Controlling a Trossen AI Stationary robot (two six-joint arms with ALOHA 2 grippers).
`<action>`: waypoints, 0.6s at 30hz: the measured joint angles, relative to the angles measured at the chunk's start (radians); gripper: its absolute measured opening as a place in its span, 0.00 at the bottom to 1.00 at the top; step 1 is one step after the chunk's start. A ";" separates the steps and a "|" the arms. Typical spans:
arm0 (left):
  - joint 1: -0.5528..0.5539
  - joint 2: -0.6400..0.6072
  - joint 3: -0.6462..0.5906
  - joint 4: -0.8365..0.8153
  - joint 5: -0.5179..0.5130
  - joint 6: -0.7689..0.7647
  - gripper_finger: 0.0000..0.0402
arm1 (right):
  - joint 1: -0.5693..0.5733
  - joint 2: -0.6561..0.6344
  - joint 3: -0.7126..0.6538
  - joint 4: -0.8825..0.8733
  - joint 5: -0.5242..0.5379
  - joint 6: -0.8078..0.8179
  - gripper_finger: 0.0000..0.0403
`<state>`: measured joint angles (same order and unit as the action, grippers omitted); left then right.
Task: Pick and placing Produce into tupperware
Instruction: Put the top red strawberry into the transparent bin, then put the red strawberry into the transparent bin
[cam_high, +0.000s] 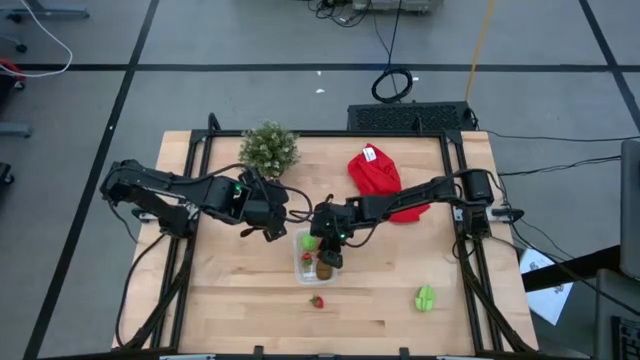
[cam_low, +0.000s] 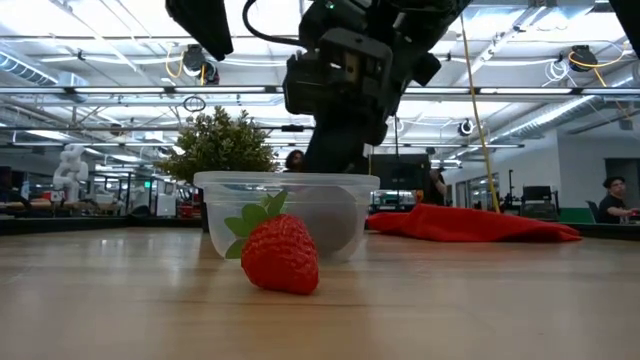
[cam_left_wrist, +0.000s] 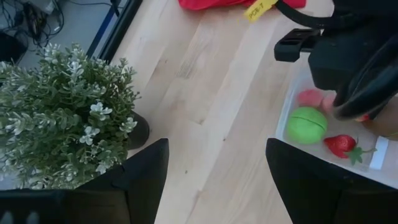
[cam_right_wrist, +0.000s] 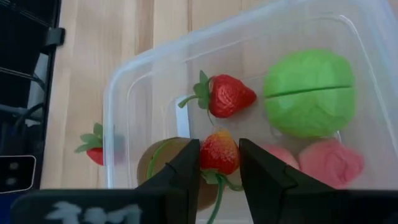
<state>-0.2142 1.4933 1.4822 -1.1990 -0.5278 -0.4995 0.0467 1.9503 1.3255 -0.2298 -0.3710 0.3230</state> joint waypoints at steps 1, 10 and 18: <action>0.000 0.000 0.000 -0.004 0.000 0.000 0.68 | 0.000 0.000 0.000 0.002 0.000 -0.006 0.21; 0.000 0.000 0.000 -0.005 0.000 -0.001 0.68 | -0.001 -0.001 0.000 0.001 0.001 -0.092 0.29; 0.000 0.000 0.000 -0.005 0.001 -0.002 0.68 | -0.013 -0.001 0.000 0.001 0.005 -0.093 0.44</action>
<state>-0.2142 1.4933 1.4822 -1.2041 -0.5266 -0.5018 0.0337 1.9495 1.3251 -0.2291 -0.3660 0.2302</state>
